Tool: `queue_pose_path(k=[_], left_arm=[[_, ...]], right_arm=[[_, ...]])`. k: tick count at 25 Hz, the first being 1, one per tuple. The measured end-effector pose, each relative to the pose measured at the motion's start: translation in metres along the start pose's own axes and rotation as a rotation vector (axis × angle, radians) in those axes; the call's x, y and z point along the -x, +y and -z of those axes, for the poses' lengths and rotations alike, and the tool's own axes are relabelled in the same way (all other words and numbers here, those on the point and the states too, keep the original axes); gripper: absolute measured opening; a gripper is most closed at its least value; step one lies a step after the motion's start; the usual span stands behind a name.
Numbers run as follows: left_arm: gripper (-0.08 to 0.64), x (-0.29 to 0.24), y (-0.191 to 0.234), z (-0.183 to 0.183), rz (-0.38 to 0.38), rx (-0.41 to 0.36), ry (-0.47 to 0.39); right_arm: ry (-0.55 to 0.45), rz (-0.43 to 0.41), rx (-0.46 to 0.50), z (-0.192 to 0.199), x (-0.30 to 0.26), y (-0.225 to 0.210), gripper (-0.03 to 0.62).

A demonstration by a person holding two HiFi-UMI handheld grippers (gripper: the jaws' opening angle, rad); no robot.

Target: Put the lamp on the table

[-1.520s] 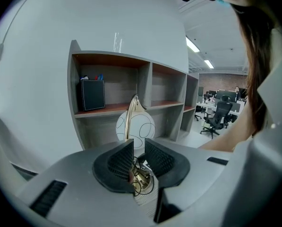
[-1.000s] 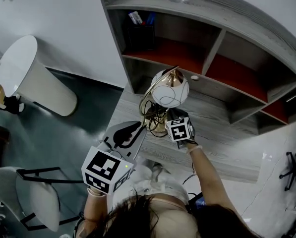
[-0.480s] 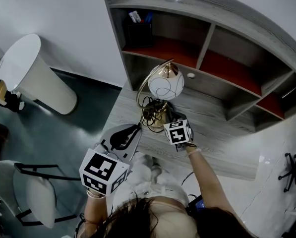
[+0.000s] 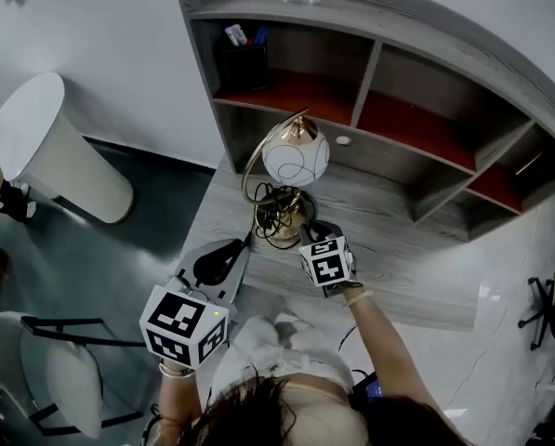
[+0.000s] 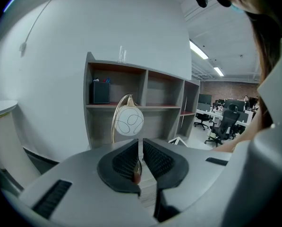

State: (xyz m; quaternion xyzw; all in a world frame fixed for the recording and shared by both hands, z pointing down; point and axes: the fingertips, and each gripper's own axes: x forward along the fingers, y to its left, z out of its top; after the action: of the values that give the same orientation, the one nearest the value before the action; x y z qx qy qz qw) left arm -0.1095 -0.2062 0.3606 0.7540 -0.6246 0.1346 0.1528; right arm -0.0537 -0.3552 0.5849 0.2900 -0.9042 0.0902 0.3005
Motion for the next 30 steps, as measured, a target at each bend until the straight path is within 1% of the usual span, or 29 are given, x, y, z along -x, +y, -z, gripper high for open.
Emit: queue_pose_path(k=[6, 14, 20, 25, 30], left_arm=[[0.034, -0.001, 0.003, 0.006, 0.018, 0.018, -0.010], [0.032, 0.013, -0.002, 0.018, 0.052, -0.008, -0.001], [0.032, 0.037, -0.009, 0.026, 0.084, -0.017, 0.005], [0.032, 0.057, -0.019, 0.031, 0.103, -0.040, -0.005], [0.032, 0.077, -0.030, 0.041, 0.122, -0.030, -0.007]], right_arm=[[0.021, 0.005, -0.048, 0.016, 0.012, 0.004, 0.052], [0.028, 0.052, -0.072, 0.028, 0.033, 0.014, 0.041], [0.006, 0.088, -0.061, 0.026, 0.059, 0.036, 0.038], [-0.019, 0.109, -0.031, 0.022, 0.085, 0.057, 0.035], [-0.045, 0.130, -0.039, 0.020, 0.114, 0.071, 0.032]])
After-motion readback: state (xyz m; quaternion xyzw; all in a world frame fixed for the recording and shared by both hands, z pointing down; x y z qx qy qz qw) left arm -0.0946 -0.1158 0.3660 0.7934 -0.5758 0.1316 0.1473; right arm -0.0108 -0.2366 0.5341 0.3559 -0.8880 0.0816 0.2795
